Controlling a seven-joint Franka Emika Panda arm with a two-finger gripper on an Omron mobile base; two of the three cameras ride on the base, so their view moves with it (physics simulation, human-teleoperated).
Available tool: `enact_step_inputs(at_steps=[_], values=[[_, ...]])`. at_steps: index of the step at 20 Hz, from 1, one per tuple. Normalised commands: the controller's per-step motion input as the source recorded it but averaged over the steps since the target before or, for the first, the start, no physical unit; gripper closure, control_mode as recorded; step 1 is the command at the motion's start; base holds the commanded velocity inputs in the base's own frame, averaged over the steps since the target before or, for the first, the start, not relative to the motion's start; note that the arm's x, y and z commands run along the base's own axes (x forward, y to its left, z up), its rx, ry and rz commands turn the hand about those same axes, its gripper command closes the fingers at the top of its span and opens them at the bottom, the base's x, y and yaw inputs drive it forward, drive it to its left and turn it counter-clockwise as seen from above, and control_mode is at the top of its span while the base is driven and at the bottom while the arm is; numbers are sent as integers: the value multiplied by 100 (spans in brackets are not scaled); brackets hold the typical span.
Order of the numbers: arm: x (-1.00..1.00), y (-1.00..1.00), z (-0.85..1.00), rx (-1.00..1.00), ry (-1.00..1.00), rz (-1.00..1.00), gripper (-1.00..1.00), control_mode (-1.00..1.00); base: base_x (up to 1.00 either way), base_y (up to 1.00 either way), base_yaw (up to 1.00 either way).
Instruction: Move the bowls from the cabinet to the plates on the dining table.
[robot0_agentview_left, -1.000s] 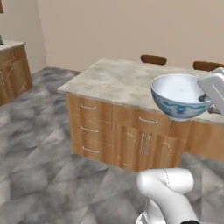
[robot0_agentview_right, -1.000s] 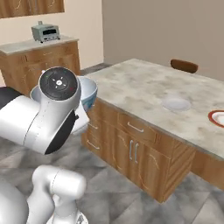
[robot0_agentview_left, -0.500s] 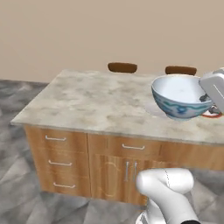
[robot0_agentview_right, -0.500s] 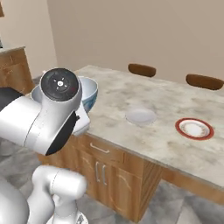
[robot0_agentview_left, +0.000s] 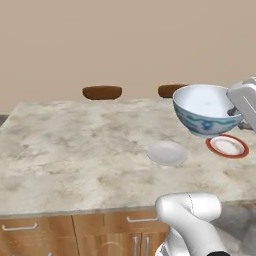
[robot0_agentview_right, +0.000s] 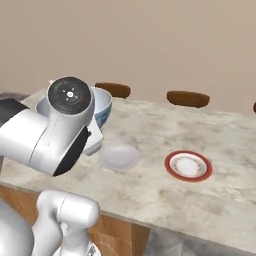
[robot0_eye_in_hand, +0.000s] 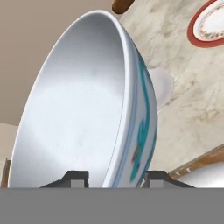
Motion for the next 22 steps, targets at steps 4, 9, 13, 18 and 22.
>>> enact_step_inputs(at_steps=[4, 9, 13, 18, 22], values=[[0, 0, 0, 0, 0, 0, 100, 100, 66, 6, -31], [0, 0, 0, 0, 0, 0, 100, 100, 0, 0, 0], [0, 0, 0, 0, 0, 0, 100, 100, 3, 0, 0], [0, 0, 0, 0, 0, 0, 100, 100, 1, 0, 0], [0, 0, 0, 0, 0, 0, 100, 100, 0, 0, 0]])
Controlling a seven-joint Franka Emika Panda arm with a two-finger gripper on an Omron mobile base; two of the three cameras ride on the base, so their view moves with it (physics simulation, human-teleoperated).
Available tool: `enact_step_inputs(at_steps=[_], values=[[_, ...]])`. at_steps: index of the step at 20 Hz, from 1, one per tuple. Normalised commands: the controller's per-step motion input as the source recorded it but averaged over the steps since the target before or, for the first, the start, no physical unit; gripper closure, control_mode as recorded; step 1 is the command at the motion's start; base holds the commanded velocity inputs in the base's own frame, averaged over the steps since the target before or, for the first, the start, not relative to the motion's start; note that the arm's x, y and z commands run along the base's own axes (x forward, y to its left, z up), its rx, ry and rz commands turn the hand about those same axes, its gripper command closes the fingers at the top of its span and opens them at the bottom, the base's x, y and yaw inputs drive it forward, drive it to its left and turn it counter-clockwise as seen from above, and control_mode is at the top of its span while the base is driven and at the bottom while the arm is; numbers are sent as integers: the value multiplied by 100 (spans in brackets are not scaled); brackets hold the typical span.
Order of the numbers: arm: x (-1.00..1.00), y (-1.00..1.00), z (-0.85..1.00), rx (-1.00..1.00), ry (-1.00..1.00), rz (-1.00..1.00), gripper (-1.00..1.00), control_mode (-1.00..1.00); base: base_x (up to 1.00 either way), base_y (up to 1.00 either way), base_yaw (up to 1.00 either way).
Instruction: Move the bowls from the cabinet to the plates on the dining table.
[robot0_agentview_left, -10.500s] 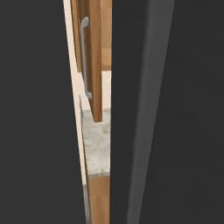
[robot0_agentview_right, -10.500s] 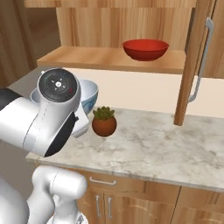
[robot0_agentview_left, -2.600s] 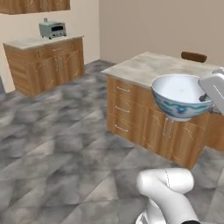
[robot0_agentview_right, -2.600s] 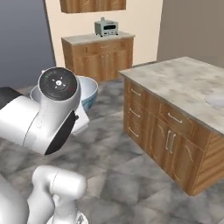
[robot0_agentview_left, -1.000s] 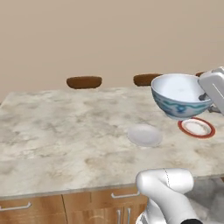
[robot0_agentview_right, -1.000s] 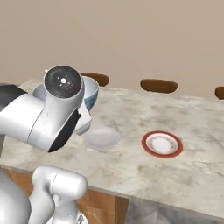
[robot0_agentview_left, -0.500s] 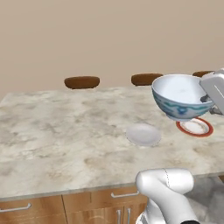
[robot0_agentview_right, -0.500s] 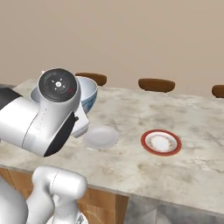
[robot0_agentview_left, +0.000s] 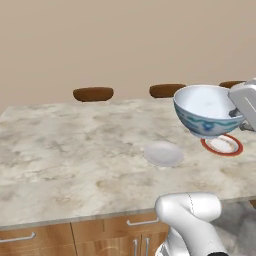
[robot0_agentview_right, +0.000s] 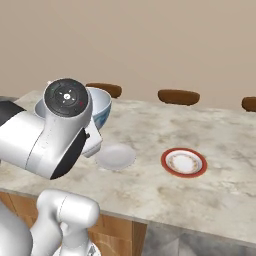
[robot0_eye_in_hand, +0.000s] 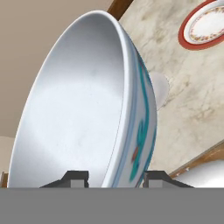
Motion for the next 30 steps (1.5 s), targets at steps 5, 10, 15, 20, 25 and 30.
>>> enact_step_inputs(at_steps=[5, 10, 15, 20, 25, 30], values=[[0, 0, 0, 0, 0, 0, 100, 100, 0, 0, 0], [10, 0, 0, 0, 0, 0, 100, -100, 1, 0, 0], [86, -28, -14, -1, 10, 0, 100, -100, 0, 0, 0], [82, -24, -28, -4, 12, 0, 100, -100, 0, 0, 0], [59, 0, -31, -1, 1, 0, 100, -100, 0, 0, 0], [39, 0, -69, 2, 0, 0, 100, -100, 0, 0, 0]])
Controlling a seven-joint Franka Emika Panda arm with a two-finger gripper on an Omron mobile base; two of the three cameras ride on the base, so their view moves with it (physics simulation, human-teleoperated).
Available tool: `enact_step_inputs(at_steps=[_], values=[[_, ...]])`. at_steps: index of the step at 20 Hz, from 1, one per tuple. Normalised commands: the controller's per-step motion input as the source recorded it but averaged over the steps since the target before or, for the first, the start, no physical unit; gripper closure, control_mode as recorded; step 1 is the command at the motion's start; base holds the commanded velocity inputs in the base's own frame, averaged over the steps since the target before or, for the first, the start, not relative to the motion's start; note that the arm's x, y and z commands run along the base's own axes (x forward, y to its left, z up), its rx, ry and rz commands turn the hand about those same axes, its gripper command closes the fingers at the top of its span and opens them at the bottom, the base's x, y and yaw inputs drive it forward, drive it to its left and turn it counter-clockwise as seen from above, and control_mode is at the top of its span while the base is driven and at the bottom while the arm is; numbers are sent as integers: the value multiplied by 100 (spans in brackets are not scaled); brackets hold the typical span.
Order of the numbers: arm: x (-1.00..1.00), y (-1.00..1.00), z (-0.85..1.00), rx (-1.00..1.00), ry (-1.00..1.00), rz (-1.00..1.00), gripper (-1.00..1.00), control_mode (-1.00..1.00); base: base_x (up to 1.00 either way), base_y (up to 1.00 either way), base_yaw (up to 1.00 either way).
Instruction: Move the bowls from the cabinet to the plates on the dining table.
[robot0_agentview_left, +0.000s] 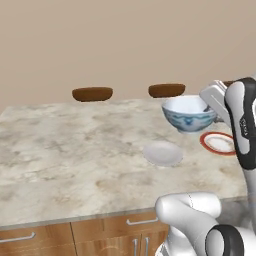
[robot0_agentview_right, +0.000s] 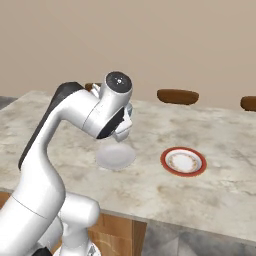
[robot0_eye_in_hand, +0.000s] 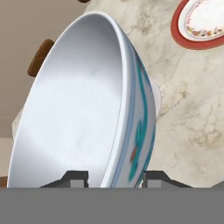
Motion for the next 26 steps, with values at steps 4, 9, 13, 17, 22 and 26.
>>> enact_step_inputs(at_steps=[4, 9, 13, 17, 22, 26], values=[[4, 0, -63, 4, 0, 0, 100, -100, 0, 0, 0], [2, 1, -18, 0, -3, 0, 100, -100, 0, 0, 0], [27, 15, -15, 0, -3, 0, 100, -100, 0, 0, 0], [29, 8, -23, 0, 0, 0, 100, -100, 0, 0, 0], [16, 0, -30, 0, 1, 0, 100, -100, 0, 0, 0], [16, 0, -37, 0, 1, 0, 100, -100, 0, 0, 0]])
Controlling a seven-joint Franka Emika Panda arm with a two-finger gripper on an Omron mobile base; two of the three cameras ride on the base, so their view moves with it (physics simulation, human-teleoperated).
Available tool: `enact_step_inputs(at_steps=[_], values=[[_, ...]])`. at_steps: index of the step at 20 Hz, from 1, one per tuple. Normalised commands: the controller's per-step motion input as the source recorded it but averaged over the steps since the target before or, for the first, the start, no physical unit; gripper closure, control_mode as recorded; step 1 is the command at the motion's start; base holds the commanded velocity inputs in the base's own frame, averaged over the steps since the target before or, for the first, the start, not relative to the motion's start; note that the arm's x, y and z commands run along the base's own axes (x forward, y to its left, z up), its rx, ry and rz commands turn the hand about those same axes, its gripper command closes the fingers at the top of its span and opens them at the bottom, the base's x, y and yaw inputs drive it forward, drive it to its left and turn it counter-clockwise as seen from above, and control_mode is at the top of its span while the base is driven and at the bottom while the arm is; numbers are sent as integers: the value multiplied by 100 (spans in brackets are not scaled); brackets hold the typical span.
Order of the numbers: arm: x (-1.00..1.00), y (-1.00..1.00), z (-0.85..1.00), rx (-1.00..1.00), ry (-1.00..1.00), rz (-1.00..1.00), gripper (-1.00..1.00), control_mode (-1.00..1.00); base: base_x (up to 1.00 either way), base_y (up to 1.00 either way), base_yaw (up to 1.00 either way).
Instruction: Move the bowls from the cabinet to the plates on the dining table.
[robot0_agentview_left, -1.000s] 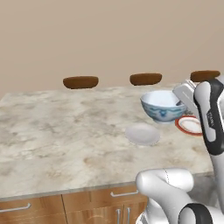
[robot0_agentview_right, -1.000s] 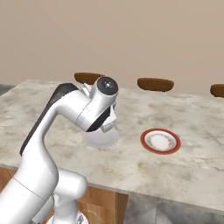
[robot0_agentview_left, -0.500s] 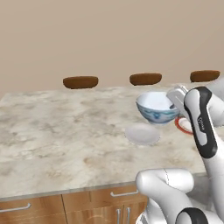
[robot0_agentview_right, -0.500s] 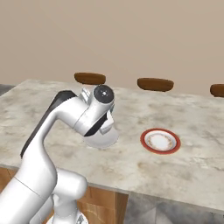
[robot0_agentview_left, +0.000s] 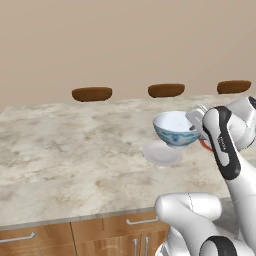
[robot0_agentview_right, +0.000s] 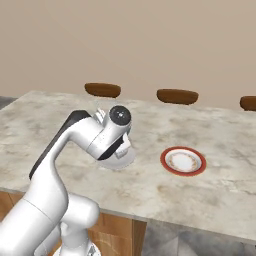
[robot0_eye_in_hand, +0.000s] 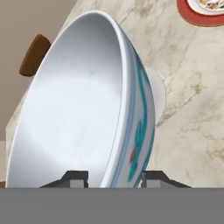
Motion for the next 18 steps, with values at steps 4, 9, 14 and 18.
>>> enact_step_inputs(at_steps=[4, 9, 14, 18], values=[[20, 0, -37, 0, 0, 0, 100, -100, 0, 0, 0], [18, 0, -35, 0, 0, 0, 100, -100, 0, 0, 0], [13, 1, -36, 0, 0, 0, 100, -100, 0, 0, 0], [39, 3, -17, 0, 0, 0, 100, -100, 0, 0, 0]])
